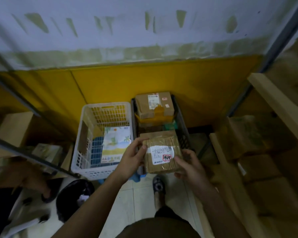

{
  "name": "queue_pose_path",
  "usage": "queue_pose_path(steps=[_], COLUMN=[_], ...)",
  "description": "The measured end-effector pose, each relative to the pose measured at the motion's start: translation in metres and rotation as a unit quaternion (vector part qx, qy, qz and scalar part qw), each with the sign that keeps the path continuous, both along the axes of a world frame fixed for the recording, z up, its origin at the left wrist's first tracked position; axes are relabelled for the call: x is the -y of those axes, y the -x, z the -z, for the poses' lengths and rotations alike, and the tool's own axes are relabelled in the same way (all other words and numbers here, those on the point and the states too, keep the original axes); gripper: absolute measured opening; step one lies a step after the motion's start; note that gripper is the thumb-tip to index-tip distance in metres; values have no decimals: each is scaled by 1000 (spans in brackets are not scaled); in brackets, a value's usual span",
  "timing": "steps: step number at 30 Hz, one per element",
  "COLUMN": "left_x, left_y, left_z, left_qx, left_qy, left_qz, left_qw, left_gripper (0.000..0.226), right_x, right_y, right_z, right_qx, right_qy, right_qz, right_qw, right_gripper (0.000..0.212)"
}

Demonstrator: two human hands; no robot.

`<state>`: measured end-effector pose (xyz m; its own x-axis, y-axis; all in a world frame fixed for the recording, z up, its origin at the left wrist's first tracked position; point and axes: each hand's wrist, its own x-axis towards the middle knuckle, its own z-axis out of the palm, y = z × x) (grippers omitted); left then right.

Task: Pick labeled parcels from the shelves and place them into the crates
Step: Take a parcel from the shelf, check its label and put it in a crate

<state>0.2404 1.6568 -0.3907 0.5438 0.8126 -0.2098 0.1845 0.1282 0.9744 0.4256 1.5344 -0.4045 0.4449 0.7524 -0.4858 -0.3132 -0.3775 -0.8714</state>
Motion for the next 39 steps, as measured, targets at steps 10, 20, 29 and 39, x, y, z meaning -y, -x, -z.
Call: queue_pose_path(steps=[10, 20, 29, 39], left_x=[-130, -182, -252, -311], left_y=[-88, -120, -128, -159], left_z=[52, 97, 132, 146], left_qx=[-76, -119, -234, -88], left_qy=[77, 144, 68, 332], left_qz=[-6, -5, -79, -196], left_qw=[994, 982, 967, 918], left_gripper=[25, 25, 36, 11], right_x=[-150, -221, -294, -312], right_y=[-113, -141, -149, -170], right_z=[52, 106, 130, 173], right_qx=[-16, -53, -15, 74], right_qy=[112, 191, 183, 185], right_qz=[-131, -196, -187, -199], right_qw=[985, 960, 965, 960], right_gripper=[55, 68, 27, 72])
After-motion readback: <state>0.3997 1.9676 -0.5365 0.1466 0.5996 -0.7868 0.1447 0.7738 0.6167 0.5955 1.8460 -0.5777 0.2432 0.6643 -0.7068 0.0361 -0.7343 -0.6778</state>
